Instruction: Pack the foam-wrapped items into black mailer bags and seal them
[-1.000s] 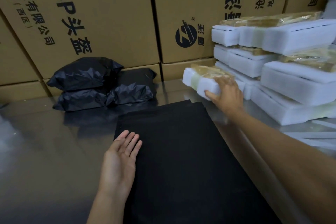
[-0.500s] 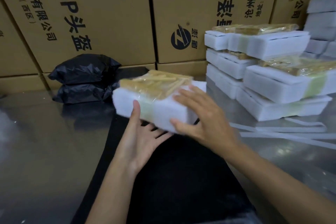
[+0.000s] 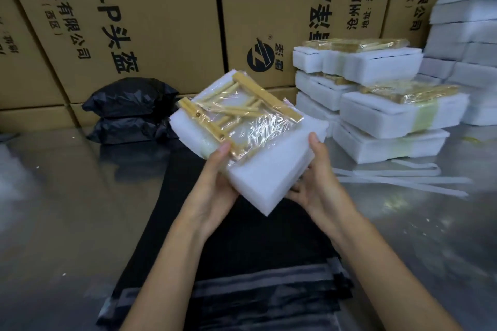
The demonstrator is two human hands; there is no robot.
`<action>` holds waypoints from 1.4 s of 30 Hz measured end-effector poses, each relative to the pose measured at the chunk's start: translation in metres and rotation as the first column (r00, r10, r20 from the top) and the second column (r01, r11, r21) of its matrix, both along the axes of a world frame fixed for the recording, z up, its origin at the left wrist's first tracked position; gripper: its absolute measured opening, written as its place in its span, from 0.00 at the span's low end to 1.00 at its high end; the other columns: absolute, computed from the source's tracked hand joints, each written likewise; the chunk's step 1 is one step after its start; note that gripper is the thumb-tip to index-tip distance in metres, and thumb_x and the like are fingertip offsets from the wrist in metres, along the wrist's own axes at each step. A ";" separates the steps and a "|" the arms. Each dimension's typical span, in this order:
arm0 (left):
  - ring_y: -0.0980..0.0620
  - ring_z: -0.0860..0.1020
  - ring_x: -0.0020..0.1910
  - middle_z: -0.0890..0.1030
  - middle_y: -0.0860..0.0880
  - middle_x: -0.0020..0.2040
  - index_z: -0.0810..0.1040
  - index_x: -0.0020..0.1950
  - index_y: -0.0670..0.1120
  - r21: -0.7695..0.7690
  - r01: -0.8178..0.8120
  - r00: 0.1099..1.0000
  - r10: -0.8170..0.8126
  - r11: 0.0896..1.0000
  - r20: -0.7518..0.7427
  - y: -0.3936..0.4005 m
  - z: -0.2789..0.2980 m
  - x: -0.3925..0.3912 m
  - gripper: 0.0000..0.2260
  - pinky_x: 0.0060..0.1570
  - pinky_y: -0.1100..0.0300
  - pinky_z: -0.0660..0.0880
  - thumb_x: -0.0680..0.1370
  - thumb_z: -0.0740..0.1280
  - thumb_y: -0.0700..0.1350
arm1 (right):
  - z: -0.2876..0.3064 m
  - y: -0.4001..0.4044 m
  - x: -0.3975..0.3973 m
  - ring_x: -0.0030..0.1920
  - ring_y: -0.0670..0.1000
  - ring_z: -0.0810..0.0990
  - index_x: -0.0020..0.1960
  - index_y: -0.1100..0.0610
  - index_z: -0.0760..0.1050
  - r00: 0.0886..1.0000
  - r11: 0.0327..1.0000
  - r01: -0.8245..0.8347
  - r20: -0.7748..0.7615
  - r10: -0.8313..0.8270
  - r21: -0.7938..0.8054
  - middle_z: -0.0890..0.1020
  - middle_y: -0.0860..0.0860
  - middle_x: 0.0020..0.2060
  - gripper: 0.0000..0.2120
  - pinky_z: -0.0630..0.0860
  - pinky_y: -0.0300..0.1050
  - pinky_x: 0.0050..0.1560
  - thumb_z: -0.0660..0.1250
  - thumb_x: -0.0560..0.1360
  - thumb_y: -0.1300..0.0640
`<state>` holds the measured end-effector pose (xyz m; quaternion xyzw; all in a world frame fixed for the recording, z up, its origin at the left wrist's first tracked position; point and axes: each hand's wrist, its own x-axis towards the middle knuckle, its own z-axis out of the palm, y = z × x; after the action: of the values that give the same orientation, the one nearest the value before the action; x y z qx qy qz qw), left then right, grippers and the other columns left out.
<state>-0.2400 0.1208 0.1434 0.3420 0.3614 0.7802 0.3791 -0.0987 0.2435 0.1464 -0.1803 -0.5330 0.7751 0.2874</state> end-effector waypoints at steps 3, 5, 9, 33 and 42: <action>0.54 0.75 0.67 0.78 0.55 0.68 0.73 0.71 0.57 -0.241 -0.089 0.964 0.022 0.966 -0.267 0.001 -0.003 0.005 0.31 0.60 0.51 0.73 0.70 0.73 0.64 | -0.007 0.007 0.012 0.60 0.51 0.83 0.70 0.45 0.72 1.000 0.999 0.023 -0.002 -0.023 -0.028 0.84 0.47 0.61 0.36 0.80 0.56 0.56 0.67 0.67 0.28; 0.57 0.76 0.65 0.78 0.59 0.66 0.70 0.72 0.58 -0.329 -0.109 0.937 -0.014 0.938 -0.349 0.001 -0.006 0.005 0.37 0.57 0.56 0.75 0.66 0.76 0.66 | -0.014 0.012 0.017 0.58 0.50 0.84 0.68 0.46 0.74 0.999 0.998 0.042 -0.008 -0.042 -0.051 0.85 0.48 0.59 0.30 0.80 0.53 0.55 0.68 0.70 0.32; 0.65 0.65 0.72 0.68 0.65 0.73 0.63 0.75 0.65 -0.616 -0.196 0.706 -0.327 0.763 -0.629 -0.013 0.006 0.008 0.46 0.68 0.62 0.67 0.60 0.78 0.68 | -0.020 0.025 0.026 0.53 0.50 0.86 0.61 0.49 0.77 0.984 0.968 0.131 -0.091 -0.153 -0.212 0.87 0.49 0.53 0.23 0.79 0.51 0.54 0.70 0.72 0.37; 0.40 0.52 0.79 0.52 0.51 0.82 0.50 0.80 0.63 -0.413 -0.570 -0.106 -0.562 0.710 -0.820 0.032 -0.039 0.082 0.24 0.76 0.39 0.51 0.84 0.53 0.52 | -0.037 0.051 0.037 0.45 0.47 0.87 0.57 0.47 0.78 0.946 0.917 0.240 -0.137 -0.295 -0.319 0.87 0.46 0.49 0.17 0.80 0.40 0.35 0.64 0.76 0.37; 0.40 0.57 0.78 0.55 0.51 0.81 0.54 0.80 0.59 -0.406 -0.526 -0.264 -0.598 0.747 -0.757 0.057 -0.027 0.063 0.23 0.73 0.44 0.60 0.85 0.54 0.51 | -0.039 0.061 0.047 0.55 0.52 0.86 0.65 0.50 0.77 0.888 0.855 0.277 -0.223 -0.403 -0.439 0.86 0.50 0.56 0.22 0.83 0.48 0.44 0.64 0.77 0.39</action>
<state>-0.1775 0.1781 0.1166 0.6670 0.7429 -0.0285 0.0491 -0.0519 0.3043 0.1074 -0.2043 -0.2734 0.8207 0.4582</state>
